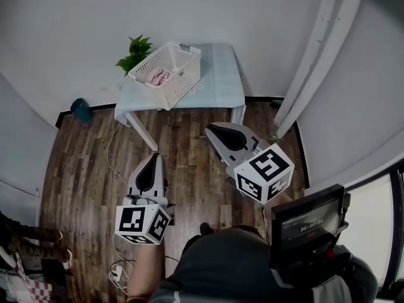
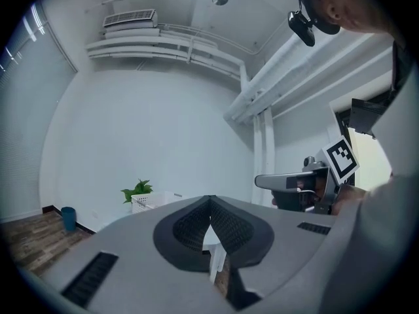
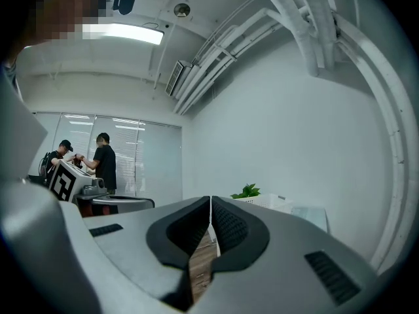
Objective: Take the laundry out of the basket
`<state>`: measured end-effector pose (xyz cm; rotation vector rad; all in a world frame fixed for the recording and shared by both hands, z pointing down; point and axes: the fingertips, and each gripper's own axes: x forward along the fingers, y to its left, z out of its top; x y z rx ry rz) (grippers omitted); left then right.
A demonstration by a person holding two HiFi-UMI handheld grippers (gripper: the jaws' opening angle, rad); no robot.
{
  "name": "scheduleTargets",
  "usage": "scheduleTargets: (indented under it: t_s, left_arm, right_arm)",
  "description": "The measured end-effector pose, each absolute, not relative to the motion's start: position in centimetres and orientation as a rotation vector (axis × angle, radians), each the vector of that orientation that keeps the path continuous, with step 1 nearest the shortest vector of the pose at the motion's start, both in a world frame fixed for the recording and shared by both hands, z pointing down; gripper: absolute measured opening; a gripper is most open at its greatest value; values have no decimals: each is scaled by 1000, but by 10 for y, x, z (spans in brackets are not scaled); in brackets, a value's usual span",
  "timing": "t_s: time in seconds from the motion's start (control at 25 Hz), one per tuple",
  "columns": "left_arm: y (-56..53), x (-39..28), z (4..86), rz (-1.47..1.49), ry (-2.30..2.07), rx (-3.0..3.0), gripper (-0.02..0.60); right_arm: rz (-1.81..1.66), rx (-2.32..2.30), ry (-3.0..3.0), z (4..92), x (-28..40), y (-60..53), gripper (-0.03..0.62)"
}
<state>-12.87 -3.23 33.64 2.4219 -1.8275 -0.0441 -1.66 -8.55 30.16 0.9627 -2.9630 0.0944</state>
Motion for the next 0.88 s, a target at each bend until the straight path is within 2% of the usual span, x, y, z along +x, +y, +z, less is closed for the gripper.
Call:
scheduleTargets:
  t_s: [0.24,0.88]
  left_arm:
    - [-63,-175,341,-83,-1815,2411,3]
    - [-203,-221,348,-58,-1897,2338,3]
  right_arm:
    - [84,964,-2940,302,-57,-116,20]
    - [108,812,-3002,313,-108,-258,20]
